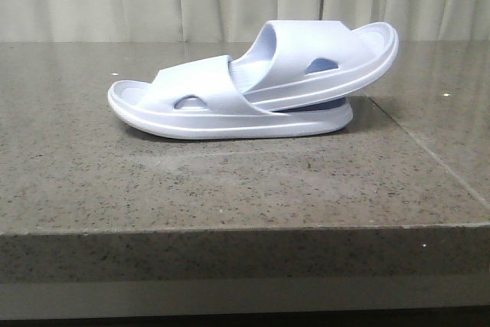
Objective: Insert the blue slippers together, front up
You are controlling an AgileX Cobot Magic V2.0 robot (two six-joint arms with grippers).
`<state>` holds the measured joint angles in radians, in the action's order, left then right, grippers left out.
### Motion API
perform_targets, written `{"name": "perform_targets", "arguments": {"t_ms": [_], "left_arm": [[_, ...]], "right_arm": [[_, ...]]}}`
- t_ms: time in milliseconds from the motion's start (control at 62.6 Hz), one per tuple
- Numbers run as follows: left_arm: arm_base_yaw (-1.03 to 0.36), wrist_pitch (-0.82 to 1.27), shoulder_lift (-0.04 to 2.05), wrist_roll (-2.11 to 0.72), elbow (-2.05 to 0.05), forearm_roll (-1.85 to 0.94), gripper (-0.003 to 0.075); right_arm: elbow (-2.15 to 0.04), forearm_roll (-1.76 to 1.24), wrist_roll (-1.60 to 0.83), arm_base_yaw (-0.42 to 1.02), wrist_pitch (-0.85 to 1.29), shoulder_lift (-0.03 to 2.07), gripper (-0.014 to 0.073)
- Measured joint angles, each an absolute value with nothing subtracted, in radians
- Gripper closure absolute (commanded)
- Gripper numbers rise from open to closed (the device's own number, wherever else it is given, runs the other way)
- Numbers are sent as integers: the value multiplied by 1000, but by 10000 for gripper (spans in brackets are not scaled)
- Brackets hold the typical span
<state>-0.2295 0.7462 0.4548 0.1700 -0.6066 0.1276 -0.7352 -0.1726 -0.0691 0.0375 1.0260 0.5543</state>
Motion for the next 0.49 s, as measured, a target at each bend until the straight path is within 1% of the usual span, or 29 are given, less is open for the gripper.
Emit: {"name": "perform_targets", "arguments": {"t_ms": [160, 271, 495], "left_arm": [[-223, 693, 402, 175, -571, 121, 741], [-187, 612, 325, 178, -498, 74, 741], [-82, 333, 147, 183, -236, -77, 741]], "right_arm": [[-735, -173, -69, 38, 1026, 554, 712], [-735, -173, -69, 38, 1026, 554, 712], [-735, -173, -69, 38, 1026, 554, 712]]}}
